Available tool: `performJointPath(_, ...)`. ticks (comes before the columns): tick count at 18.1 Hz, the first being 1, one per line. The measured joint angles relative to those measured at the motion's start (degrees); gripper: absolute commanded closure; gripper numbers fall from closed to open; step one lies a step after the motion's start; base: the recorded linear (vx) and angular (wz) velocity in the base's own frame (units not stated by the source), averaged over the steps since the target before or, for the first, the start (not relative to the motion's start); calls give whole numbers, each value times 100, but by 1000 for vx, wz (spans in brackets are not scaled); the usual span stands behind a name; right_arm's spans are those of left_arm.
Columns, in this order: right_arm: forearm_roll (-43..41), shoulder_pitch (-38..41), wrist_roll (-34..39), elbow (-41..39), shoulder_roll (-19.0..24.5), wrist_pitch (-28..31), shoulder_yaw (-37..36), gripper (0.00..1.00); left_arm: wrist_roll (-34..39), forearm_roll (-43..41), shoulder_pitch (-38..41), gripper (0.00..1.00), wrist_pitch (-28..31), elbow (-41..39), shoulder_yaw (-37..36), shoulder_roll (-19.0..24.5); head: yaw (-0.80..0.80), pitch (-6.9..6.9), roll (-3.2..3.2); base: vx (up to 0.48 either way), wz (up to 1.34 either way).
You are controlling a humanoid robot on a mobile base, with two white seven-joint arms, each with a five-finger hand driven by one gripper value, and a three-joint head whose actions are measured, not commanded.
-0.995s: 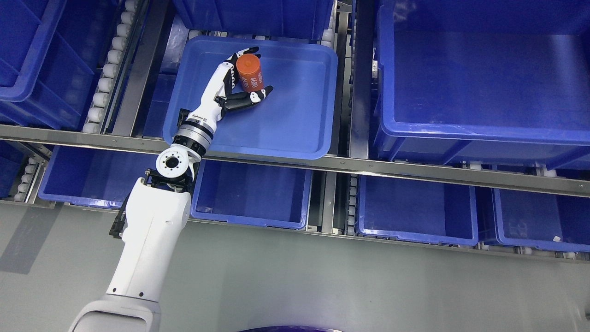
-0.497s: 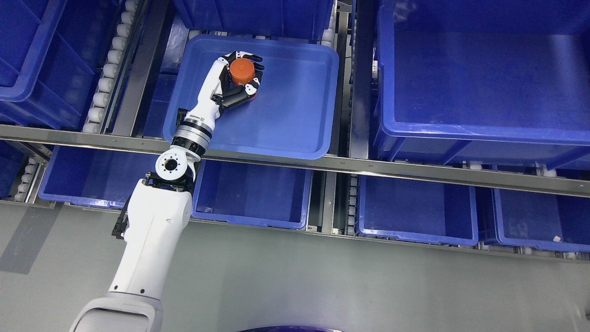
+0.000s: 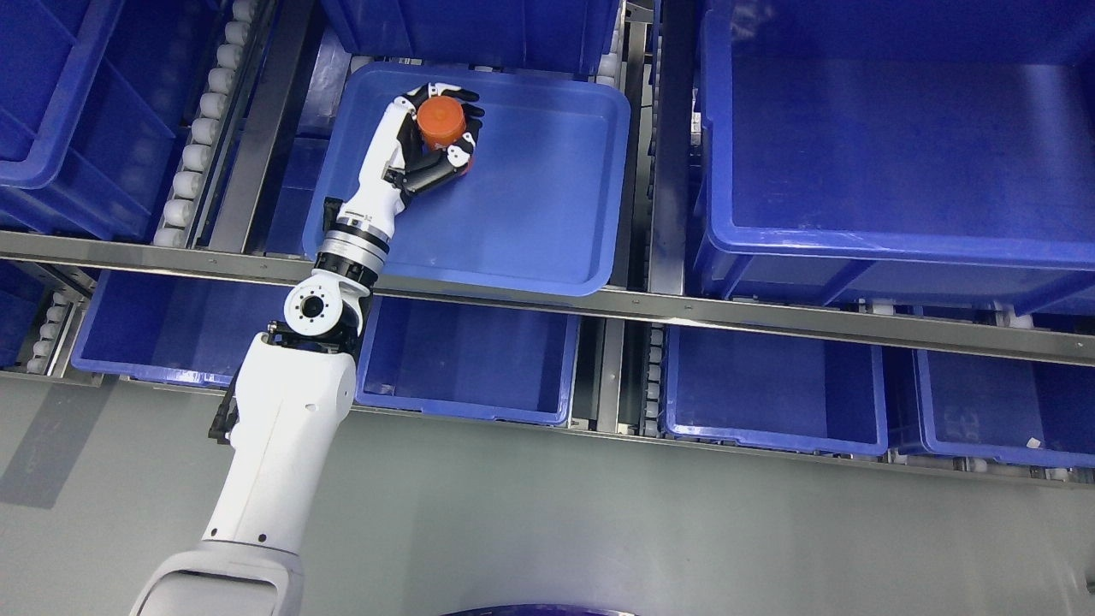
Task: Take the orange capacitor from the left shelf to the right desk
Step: 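Close the left hand around the orange capacitor, then lift the capacitor up out of the bin with the left hand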
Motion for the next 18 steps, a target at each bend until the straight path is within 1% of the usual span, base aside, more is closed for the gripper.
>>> performJointPath(4,0,0,0,0,0,0,0,0,6,195,36,97,-66,-535,17,-5,0,0,0,0,0)
performJointPath(6,0,0,0,0,0,1,0,0,21,250,116,98,-245,-821,26,-7,0,0,0,0,0)
performJointPath(13,0,0,0,0,0,3,0,0,16,342,864,98,-798,-1653,46,-11,0,0,0,0,0)
performJointPath(18,0,0,0,0,0,3,0,0,-1,360,1173,97,-886,-2074,55,-13,0,0,0,-14,5)
